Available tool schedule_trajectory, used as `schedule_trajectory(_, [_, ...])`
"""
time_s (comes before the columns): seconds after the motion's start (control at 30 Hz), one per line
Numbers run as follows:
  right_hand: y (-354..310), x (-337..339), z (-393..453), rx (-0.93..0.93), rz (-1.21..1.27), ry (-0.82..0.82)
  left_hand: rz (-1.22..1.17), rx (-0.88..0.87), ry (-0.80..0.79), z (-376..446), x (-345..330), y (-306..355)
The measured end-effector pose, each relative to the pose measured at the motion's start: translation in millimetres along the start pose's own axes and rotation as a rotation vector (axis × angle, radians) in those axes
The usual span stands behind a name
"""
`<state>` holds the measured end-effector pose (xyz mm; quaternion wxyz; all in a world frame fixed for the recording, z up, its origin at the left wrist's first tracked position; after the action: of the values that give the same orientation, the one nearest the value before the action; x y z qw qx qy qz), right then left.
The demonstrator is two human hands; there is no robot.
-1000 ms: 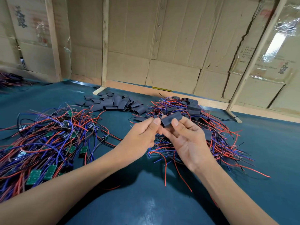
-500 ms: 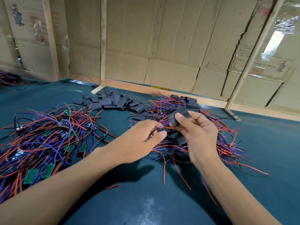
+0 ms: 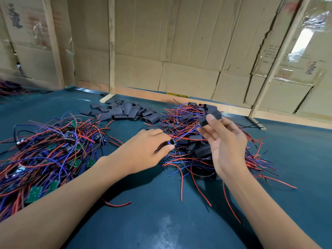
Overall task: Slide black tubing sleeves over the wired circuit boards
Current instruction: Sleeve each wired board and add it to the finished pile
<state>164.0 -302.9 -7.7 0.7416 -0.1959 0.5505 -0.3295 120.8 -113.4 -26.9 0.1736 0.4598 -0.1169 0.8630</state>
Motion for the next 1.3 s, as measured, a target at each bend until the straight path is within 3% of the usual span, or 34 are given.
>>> schedule_trajectory(0.27, [34.4,-22.8,-20.0,-0.214,-0.113,-0.25,-0.187,0.044,0.023,-0.3,14.3,10.0])
schedule_trajectory(0.57, [38.7,-27.2,-25.0,-0.289,0.034,-0.285,-0.35,0.12,0.168,-4.6,18.6,2.1])
schedule_trajectory(0.77, [49.8,-22.4,-27.2,-0.349,-0.009,-0.265,-0.3,0.022,0.252,-2.5,22.8,1.7])
schedule_trajectory(0.93, [47.8,-22.9,-26.8,-0.337,-0.09,-0.254,-0.192,0.27,0.052,-2.4,7.0,-18.9])
schedule_trajectory(1.07, [10.8,-14.9,-4.5,-0.043,-0.087,-0.155,-0.186,0.437,0.037,1.8,7.6,-36.5])
schedule_trajectory(1.13, [-17.5,0.1,11.3,0.133,-0.271,-0.069,-0.16,0.567,-0.103,10.7,0.2,-59.1])
schedule_trajectory(1.2, [-38.7,15.4,20.7,0.243,-0.566,0.025,-0.013,0.634,-0.342,24.2,-14.8,-88.3])
schedule_trajectory(1.3, [-47.0,28.5,26.1,0.25,-1.079,0.065,0.205,0.629,-0.474,37.2,-24.5,-127.1])
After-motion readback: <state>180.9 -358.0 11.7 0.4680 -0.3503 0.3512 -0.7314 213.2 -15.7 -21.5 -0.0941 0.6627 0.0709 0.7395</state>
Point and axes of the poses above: each hand's wrist, its own z-axis towards the middle knuckle, its own x-axis out of the back of the hand, y = z × x, the point moved 7 cm from there along z, towards the middle knuckle, and after that the axes turned 14 degrees about z, right-handed, at the moved point
